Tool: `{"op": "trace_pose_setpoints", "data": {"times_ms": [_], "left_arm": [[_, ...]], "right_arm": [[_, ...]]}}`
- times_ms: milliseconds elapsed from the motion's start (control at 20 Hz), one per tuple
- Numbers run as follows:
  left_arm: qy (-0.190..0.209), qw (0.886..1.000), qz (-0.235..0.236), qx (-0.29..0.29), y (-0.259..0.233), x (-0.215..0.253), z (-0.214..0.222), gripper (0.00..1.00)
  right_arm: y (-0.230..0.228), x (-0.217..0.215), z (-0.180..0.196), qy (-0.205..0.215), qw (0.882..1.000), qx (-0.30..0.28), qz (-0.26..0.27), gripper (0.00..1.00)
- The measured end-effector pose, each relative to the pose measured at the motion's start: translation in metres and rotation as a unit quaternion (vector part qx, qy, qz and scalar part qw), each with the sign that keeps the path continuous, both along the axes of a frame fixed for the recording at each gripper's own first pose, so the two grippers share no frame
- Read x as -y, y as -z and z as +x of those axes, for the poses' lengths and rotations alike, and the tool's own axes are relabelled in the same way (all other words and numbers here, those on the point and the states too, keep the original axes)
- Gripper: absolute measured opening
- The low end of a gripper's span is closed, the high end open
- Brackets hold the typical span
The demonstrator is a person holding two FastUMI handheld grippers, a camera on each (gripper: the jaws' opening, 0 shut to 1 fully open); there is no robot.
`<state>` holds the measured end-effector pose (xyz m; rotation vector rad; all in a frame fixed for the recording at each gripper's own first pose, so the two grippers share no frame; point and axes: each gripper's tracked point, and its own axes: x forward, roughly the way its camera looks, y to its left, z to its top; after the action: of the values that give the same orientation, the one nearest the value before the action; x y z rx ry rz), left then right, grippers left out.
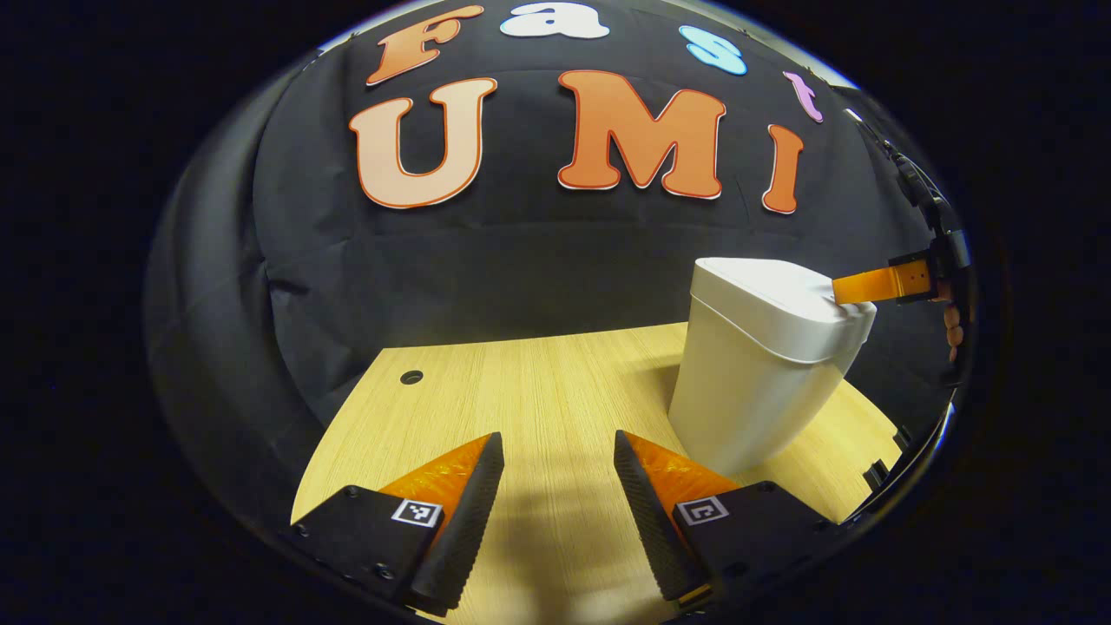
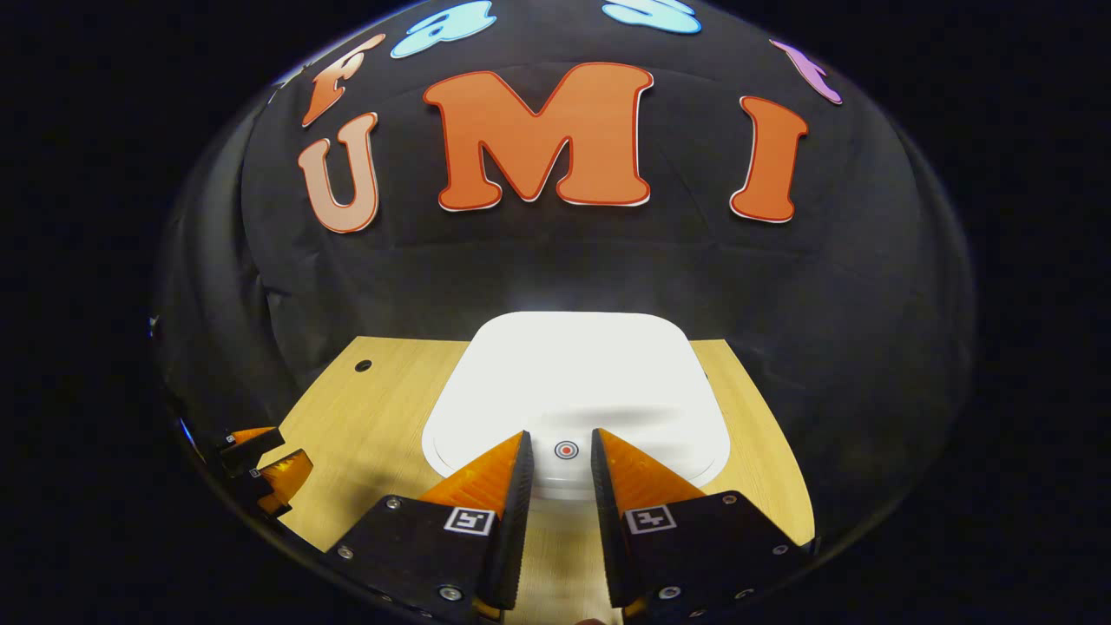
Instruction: Press the lid of the desktop garbage bin to open it, pick up the crumpled paper on the desktop and throw it into the bin, then pick up the pop can on the desktop and drop it into the bin, and finally close the garbage bin lid.
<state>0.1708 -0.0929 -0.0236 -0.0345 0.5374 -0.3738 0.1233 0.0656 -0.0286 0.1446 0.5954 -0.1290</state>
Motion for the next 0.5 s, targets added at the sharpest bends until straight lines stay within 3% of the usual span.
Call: {"op": "trace_pose_setpoints", "data": {"times_ms": [250, 450, 500], "left_arm": [[-0.006, 1.000, -0.008, 0.022, -0.020, -0.005, 0.010, 0.83], [-0.011, 0.998, -0.021, 0.054, -0.053, -0.013, 0.020, 0.83], [-0.013, 0.997, -0.022, 0.066, -0.063, -0.015, 0.023, 0.80]], "right_arm": [[-0.004, 0.000, 0.000, 0.001, 1.000, 0.024, -0.016, 0.40], [-0.007, -0.002, 0.000, 0.004, 0.999, 0.034, -0.012, 0.46], [-0.008, -0.003, 0.001, 0.008, 0.999, 0.037, -0.009, 0.41]]}}
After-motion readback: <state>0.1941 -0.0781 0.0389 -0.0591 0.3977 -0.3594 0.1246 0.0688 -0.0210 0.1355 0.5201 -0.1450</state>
